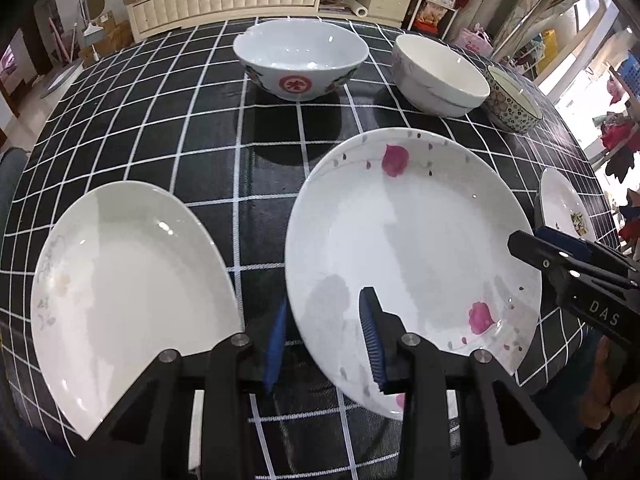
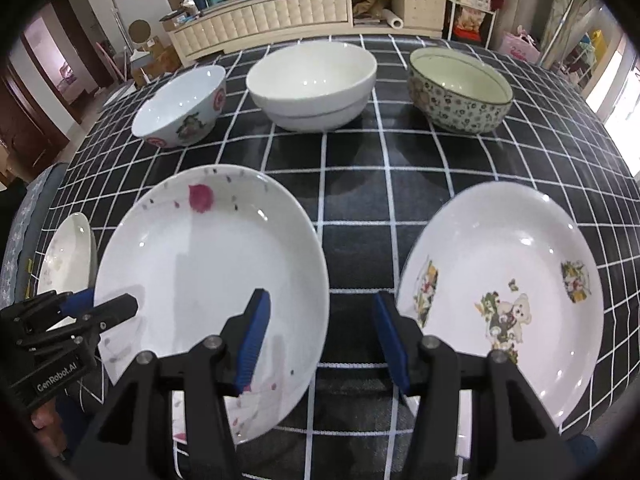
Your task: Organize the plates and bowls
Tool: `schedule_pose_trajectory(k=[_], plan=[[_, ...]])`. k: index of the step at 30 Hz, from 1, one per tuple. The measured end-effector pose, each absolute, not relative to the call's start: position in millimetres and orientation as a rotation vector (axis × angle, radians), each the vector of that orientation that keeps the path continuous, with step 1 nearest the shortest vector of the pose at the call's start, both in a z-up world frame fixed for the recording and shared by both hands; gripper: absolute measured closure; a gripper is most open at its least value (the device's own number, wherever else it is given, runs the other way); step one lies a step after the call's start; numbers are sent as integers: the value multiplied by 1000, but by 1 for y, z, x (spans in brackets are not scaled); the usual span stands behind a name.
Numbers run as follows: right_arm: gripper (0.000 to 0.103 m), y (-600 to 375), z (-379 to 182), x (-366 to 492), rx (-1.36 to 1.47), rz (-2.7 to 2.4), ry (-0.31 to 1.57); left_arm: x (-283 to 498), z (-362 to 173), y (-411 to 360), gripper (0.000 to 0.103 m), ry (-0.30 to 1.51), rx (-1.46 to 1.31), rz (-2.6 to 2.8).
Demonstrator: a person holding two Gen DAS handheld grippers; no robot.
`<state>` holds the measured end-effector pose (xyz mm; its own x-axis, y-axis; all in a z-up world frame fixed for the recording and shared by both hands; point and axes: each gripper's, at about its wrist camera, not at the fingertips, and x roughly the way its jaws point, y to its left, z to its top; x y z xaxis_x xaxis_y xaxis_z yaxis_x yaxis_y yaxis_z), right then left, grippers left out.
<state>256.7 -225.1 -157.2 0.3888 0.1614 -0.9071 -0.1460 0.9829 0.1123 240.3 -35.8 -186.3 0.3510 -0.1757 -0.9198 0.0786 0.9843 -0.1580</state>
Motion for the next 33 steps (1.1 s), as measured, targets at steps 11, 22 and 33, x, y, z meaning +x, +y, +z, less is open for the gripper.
schedule_pose_trajectory(k=[11,22,33], plan=[[39,-211,-173,262,55,254,1206,250,-199,-40,70,1223,-84,-197],[38,-200,-175,255,35,251,1195,254,-202,-44,68,1219,-86,-222],[53,-210,-169,251,47,182,1200,249,-199,-43,71,1215,-88,-209]])
